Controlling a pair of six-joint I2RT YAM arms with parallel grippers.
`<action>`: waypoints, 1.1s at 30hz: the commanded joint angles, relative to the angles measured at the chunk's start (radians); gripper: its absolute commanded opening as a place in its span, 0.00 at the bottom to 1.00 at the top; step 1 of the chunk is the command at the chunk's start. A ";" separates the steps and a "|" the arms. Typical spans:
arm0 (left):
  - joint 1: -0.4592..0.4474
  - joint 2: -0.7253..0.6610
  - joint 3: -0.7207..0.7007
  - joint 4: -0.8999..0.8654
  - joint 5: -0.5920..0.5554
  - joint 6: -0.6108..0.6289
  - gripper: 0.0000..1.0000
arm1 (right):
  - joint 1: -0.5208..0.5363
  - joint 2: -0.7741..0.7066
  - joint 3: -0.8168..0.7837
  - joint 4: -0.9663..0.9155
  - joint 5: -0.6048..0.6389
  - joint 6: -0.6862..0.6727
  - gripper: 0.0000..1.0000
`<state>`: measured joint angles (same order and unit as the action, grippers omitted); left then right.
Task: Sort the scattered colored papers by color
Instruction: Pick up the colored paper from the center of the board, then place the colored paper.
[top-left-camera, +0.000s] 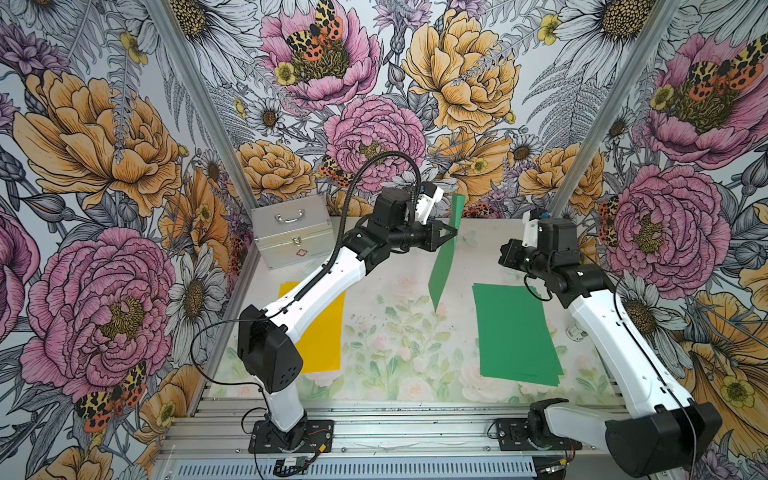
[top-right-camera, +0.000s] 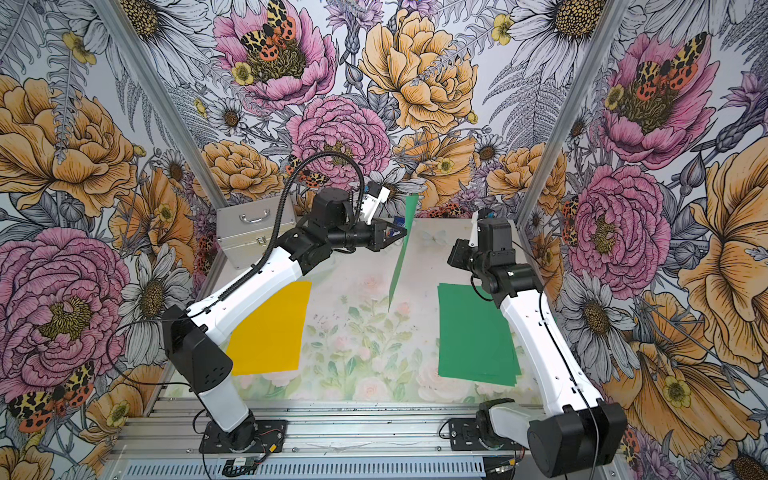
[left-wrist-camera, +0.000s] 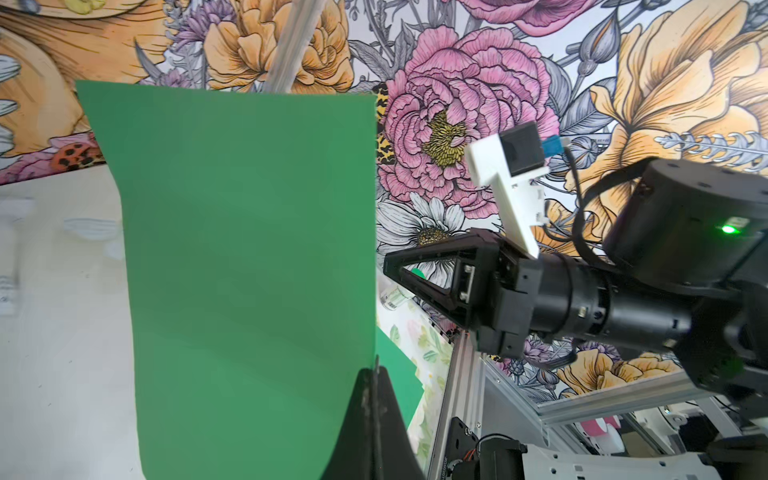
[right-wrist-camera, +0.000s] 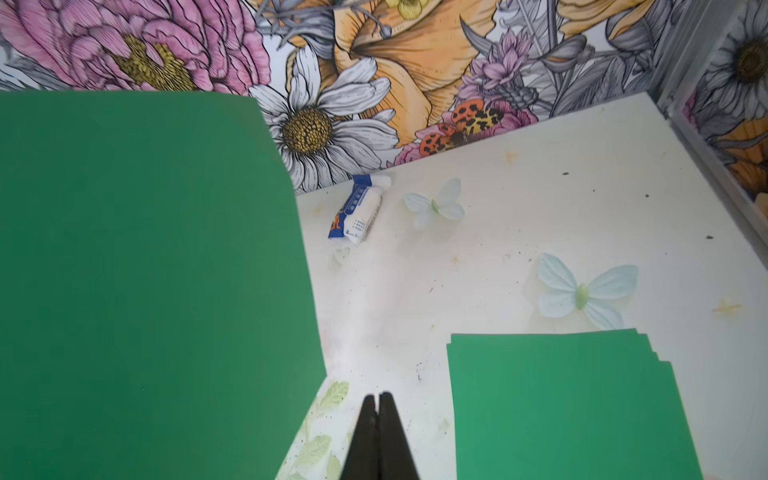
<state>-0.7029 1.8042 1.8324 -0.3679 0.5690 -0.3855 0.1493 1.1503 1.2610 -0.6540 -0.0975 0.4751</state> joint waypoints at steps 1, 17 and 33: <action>-0.045 0.068 0.090 0.000 0.104 0.020 0.00 | -0.003 -0.067 -0.008 0.010 0.025 0.009 0.00; -0.179 0.133 -0.032 0.691 0.335 -0.274 0.00 | -0.035 -0.274 -0.016 0.001 0.179 0.003 0.00; -0.148 0.457 -0.191 1.479 0.163 -0.998 0.00 | -0.061 -0.207 -0.072 -0.016 0.188 0.005 0.00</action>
<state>-0.8574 2.2631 1.6688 1.0267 0.7925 -1.3102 0.0963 0.9279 1.2068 -0.6556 0.0853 0.4786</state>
